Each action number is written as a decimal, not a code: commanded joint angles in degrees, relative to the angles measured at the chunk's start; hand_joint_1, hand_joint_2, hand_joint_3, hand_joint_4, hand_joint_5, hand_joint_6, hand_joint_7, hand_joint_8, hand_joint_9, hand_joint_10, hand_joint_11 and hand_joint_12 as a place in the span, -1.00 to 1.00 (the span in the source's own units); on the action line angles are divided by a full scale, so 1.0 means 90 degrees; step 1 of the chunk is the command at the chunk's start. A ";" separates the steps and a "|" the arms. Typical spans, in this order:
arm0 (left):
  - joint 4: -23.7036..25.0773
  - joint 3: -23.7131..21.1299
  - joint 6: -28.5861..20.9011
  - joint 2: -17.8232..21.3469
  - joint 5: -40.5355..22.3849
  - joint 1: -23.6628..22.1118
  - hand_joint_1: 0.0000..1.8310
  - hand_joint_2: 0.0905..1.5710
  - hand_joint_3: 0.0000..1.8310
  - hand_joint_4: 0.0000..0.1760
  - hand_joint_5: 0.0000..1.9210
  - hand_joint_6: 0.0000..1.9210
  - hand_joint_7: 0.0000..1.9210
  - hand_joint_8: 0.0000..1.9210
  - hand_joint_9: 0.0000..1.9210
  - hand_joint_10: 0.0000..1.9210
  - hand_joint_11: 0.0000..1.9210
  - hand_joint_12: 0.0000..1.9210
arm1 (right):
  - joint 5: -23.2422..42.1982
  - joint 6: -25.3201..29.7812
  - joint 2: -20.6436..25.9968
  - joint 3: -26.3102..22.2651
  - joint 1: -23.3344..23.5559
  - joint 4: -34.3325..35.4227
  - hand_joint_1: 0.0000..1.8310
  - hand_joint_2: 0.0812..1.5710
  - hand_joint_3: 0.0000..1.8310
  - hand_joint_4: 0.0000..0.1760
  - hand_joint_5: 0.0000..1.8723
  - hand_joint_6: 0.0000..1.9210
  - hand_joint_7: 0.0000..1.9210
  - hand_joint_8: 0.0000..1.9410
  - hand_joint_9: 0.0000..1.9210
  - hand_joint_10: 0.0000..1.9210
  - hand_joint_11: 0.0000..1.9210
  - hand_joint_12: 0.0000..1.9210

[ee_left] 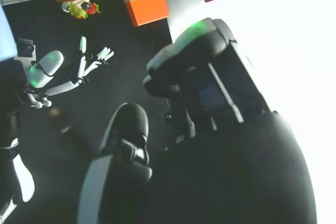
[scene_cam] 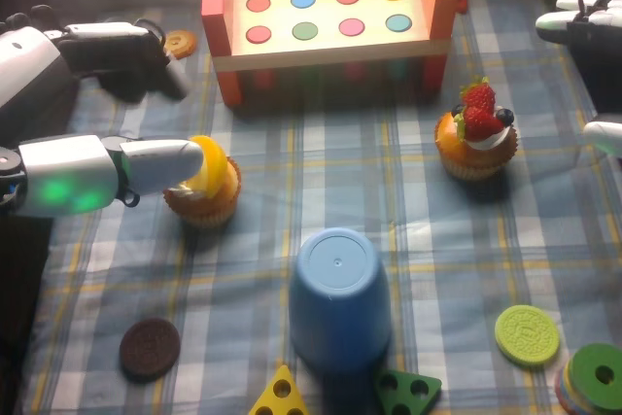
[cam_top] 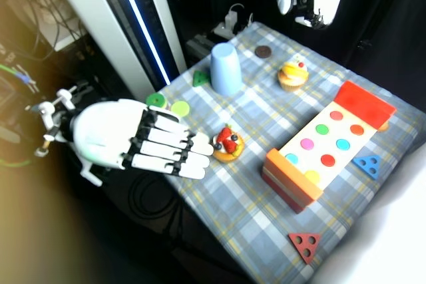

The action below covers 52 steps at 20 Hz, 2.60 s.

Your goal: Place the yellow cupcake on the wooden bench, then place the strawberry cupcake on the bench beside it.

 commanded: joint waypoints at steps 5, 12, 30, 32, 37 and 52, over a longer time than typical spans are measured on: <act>0.0053 0.0025 -0.0054 -0.0024 -0.0730 -0.0055 -0.37 0.31 -0.99 0.08 -0.46 -1.00 -0.52 -1.00 -0.48 -0.98 -0.89 -0.30 | 0.0724 0.0005 0.0011 0.0029 0.0082 0.0119 -0.44 0.59 -1.00 -0.84 -0.63 -1.00 -0.61 -1.00 -0.62 -1.00 -0.91 -0.25; -0.0518 0.0525 0.1102 -0.0546 0.0475 -0.0562 -0.24 0.02 -1.00 0.79 -0.55 -1.00 -0.54 -1.00 -0.50 -1.00 -0.95 -0.20 | 0.0812 0.0024 0.0013 0.0010 0.0094 0.0111 -0.45 0.59 -1.00 -0.66 -0.64 -1.00 -0.60 -1.00 -0.60 -1.00 -0.90 -0.23; -0.2007 0.1508 0.3433 -0.1655 0.2290 -0.1319 0.05 0.16 -1.00 -0.20 -0.16 -0.99 -0.13 -0.98 -0.23 -0.98 -0.93 -0.15 | 0.0897 0.0189 0.0026 0.0019 0.0078 0.0000 -0.32 0.57 -1.00 -1.00 -0.55 -1.00 -0.53 -1.00 -0.51 -1.00 -0.78 -0.31; -0.2031 0.1550 0.3433 -0.1685 0.2331 -0.1347 0.03 0.26 -1.00 -0.56 -0.06 -0.99 -0.04 -0.97 -0.18 -0.97 -0.95 -0.12 | 0.0896 0.0189 0.0026 0.0022 0.0078 0.0000 -0.32 0.57 -1.00 -1.00 -0.55 -0.99 -0.52 -1.00 -0.50 -1.00 -0.78 -0.31; -0.2045 0.1553 0.3432 -0.1683 0.2266 -0.1415 0.36 0.36 -1.00 -1.00 0.15 -0.37 0.01 0.21 0.07 -0.92 -0.91 0.03 | 0.0893 0.0189 0.0025 0.0026 0.0059 0.0000 -0.36 0.60 -1.00 -1.00 -0.55 -1.00 -0.52 -1.00 -0.50 -1.00 -0.76 -0.32; -0.0892 0.2575 0.2734 -0.2374 0.2705 -0.3913 0.31 0.42 -1.00 -0.62 -0.06 0.11 0.01 0.08 0.03 -0.99 -0.69 -0.26 | 0.0893 0.0216 -0.0077 0.0083 0.0046 0.0003 -0.34 0.62 -1.00 -1.00 -0.54 -1.00 -0.49 -1.00 -0.49 -1.00 -0.79 -0.25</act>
